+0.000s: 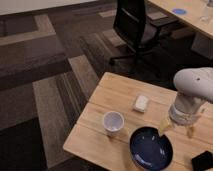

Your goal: Push the eraser across the table

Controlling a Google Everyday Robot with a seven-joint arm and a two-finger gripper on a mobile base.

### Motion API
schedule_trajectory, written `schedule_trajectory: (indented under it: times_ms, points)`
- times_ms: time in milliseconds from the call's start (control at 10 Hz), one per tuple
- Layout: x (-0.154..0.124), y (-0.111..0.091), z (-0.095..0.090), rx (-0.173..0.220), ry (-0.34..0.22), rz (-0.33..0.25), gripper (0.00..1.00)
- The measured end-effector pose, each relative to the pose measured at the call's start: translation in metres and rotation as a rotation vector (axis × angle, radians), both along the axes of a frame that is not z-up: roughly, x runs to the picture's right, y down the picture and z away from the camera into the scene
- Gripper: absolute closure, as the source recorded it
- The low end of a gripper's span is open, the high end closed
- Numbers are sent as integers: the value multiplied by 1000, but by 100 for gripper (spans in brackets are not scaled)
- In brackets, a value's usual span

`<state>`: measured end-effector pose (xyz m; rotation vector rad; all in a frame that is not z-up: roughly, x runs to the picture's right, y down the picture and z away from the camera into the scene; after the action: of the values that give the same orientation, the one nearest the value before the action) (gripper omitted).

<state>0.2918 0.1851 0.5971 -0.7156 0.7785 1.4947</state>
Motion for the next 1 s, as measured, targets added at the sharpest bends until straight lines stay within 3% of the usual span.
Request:
schedule_trajectory:
  times_ms: [300,400,600,900,1000]
  points:
    - [0,1,1,0,-2,-6,35]
    - [3,4,9,31,-11,-29,35]
    - [7,24,18,101,-90,-72,35]
    - [9,57,16,116,-236,-26,35]
    - [19,65,17,111,-236,-5,35]
